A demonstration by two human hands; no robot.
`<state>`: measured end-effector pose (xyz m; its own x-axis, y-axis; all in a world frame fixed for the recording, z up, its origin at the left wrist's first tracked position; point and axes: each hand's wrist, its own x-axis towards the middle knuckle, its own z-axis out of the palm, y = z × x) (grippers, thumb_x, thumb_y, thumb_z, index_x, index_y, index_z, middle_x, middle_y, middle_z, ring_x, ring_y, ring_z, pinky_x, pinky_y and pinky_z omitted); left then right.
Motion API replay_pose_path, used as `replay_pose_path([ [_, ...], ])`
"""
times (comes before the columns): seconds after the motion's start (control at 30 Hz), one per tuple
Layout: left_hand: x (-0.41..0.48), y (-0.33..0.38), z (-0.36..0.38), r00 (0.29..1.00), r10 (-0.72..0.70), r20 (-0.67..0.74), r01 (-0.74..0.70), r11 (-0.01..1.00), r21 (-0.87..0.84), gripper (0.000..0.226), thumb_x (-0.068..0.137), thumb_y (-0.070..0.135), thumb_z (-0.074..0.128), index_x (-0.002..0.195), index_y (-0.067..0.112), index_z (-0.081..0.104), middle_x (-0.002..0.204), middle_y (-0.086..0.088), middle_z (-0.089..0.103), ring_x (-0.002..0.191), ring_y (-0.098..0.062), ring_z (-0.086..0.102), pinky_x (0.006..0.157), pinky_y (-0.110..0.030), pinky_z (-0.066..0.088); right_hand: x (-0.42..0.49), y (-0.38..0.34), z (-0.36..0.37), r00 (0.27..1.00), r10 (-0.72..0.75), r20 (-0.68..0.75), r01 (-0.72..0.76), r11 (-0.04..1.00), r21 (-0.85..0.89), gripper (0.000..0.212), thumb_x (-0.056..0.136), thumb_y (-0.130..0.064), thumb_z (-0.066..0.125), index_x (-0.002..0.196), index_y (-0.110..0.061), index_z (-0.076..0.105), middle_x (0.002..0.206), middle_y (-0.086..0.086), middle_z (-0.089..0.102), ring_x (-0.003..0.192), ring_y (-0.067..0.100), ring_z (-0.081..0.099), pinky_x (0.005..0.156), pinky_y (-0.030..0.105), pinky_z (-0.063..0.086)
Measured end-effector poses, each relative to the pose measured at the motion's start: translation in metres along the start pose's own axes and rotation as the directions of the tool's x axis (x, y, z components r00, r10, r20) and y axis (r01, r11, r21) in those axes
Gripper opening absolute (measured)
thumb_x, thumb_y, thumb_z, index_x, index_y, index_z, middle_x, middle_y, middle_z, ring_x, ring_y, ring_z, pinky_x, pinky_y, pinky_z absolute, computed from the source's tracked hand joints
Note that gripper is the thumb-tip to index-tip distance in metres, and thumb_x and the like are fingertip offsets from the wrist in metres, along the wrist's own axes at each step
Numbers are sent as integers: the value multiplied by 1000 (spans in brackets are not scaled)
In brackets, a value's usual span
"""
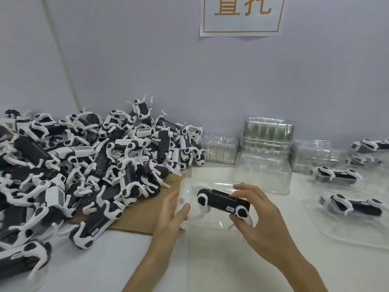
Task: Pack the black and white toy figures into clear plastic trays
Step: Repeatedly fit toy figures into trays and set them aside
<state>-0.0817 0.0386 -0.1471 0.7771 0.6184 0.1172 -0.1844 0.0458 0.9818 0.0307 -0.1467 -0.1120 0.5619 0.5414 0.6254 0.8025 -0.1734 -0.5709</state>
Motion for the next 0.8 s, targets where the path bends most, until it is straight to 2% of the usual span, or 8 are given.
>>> replay_pose_path([
  [0.1, 4, -2, -4, 994, -83, -68, 80, 995, -52, 44, 75, 41, 78, 114, 42, 58, 95, 9, 73, 78, -10, 64, 62, -26, 49, -1, -9, 2, 1000, 3, -14, -2, 996, 94, 41, 82, -16, 71, 115, -36, 59, 114, -19, 65, 110, 12, 61, 101, 46, 46],
  [0.2, 6, -3, -6, 993, -86, -85, 79, 993, -87, 46, 66, 45, 72, 110, 43, 61, 93, 5, 71, 80, -12, 64, 62, -27, 50, -1, -14, 3, 992, 15, -125, 6, 987, 160, 40, 83, -18, 69, 117, -33, 57, 115, -16, 66, 105, 17, 63, 91, 41, 51],
  [0.37, 8, -11, -6, 993, -82, -82, 78, 996, -43, 34, 83, 30, 75, 112, 41, 61, 93, 11, 72, 79, -11, 65, 65, -28, 52, 2, -15, -5, 942, 140, -305, -39, 948, 317, 30, 82, -31, 67, 110, -34, 55, 101, -18, 66, 93, 9, 66, 66, 39, 59],
  [0.43, 7, -9, -5, 994, -81, -79, 80, 997, -22, 37, 81, 33, 77, 113, 40, 60, 97, 10, 71, 79, -10, 66, 62, -26, 53, 4, -13, -7, 916, 248, -316, -95, 898, 429, 27, 83, -27, 69, 106, -34, 56, 97, -12, 66, 87, 13, 67, 66, 39, 59],
  [0.57, 4, -3, -3, 995, -78, -64, 80, 996, 27, 47, 72, 42, 74, 115, 39, 57, 106, 10, 68, 90, -14, 68, 65, -25, 52, 11, -8, -11, 856, 472, -210, -161, 631, 759, 8, 97, -11, 52, 105, -11, 55, 87, 2, 74, 82, 24, 73, 68, 33, 59],
  [0.67, 0, -1, 1, 997, -78, -25, 80, 995, 66, 53, 69, 48, 67, 119, 38, 54, 125, 9, 60, 111, -10, 61, 82, -26, 50, 11, -4, -20, 835, 544, -81, -185, 416, 890, 24, 101, -18, 44, 115, -5, 58, 100, 13, 73, 92, 29, 72, 68, 34, 60],
  [0.73, -6, 2, 3, 999, -53, -6, 53, 994, 101, 53, 71, 51, 65, 121, 39, 54, 131, 14, 57, 121, -3, 54, 100, -29, 46, 12, -8, -23, 847, 532, -14, -224, 380, 897, 30, 101, -19, 42, 122, -5, 59, 110, 18, 69, 96, 31, 69, 69, 34, 62],
  [0.8, -10, 7, 4, 1000, 1, -16, 1, 988, 156, 59, 73, 53, 66, 128, 38, 51, 134, 23, 53, 128, 3, 46, 110, -26, 38, 15, -12, -23, 857, 515, 25, -298, 456, 839, 28, 101, -12, 42, 121, -9, 61, 110, 22, 67, 97, 38, 65, 70, 34, 62],
])
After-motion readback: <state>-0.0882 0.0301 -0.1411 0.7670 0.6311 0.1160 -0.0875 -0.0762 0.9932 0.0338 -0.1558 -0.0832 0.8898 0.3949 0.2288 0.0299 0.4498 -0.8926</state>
